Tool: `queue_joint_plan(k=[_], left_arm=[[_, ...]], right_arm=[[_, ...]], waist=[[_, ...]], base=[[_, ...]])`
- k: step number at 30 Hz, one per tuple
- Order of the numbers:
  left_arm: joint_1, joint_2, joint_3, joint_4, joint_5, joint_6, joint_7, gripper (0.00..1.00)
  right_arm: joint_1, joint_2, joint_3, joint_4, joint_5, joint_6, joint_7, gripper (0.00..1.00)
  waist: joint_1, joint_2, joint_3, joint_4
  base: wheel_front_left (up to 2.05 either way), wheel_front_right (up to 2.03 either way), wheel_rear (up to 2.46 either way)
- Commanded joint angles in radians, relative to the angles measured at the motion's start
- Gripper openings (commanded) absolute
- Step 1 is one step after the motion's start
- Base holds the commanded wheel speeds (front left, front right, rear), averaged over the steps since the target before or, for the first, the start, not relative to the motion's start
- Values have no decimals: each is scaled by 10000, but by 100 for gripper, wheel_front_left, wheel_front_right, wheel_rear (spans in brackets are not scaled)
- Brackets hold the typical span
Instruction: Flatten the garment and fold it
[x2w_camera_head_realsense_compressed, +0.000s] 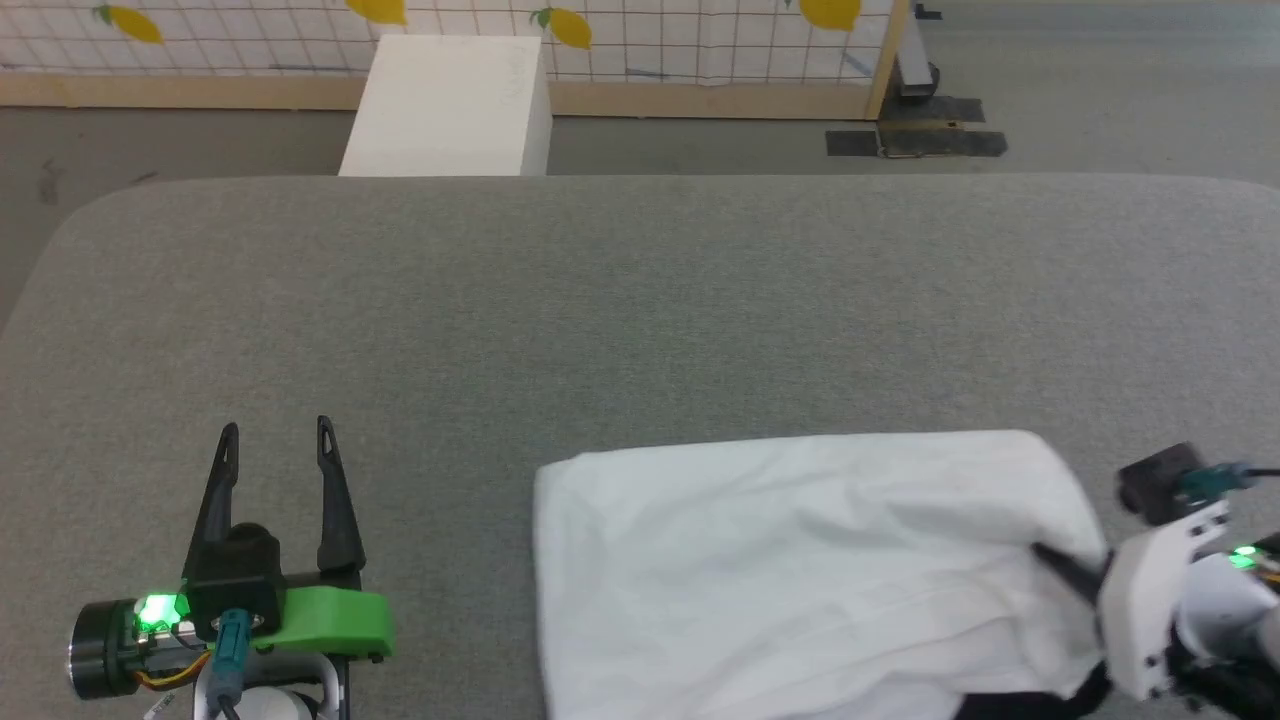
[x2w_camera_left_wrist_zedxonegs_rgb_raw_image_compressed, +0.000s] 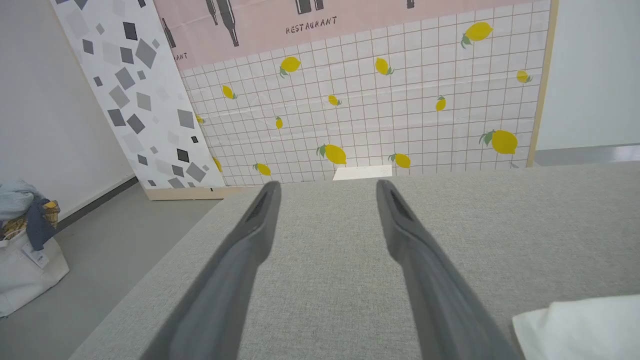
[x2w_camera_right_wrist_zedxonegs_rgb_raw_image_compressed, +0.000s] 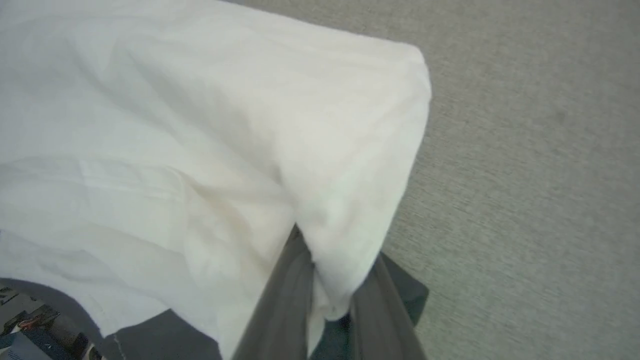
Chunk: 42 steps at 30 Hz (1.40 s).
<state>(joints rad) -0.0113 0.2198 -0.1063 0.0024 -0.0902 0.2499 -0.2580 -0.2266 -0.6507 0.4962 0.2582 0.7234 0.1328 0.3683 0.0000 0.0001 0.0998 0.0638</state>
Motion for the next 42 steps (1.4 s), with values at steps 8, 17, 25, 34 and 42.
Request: queue_joint_plan(k=[8,17,25,34,42], left_arm=[[264,-296,168,-128,393,-309,-37,100],[398,-448,213,-102,568,-478,-37,100],[265,-637,115,-148,660,-585,-38,100],[-176,-925,12,-63,644,-682,-38,100],[-621,-1130,-49,99,634,-795,-38,100]], right_arm=[[589,-1503,-1329,109,321,-21,333,0],[1330,-1970,-1440,-2350,361,-21,861,0],[894,-1542,-578,-5139,-40,-21,1970,0],[-1474,-254,1898,-4775,-576,-21,2531,0],[-3085,975,3987,-2133,-599,-21,2326,0]], waist=[[0,-1,14,-390],[0,-1,-123,-445],[0,-1,70,-176],[0,-1,663,320],[0,-1,1118,589]], base=[[0,0,0],[0,0,0],[0,0,0],[0,0,0],[0,0,0]])
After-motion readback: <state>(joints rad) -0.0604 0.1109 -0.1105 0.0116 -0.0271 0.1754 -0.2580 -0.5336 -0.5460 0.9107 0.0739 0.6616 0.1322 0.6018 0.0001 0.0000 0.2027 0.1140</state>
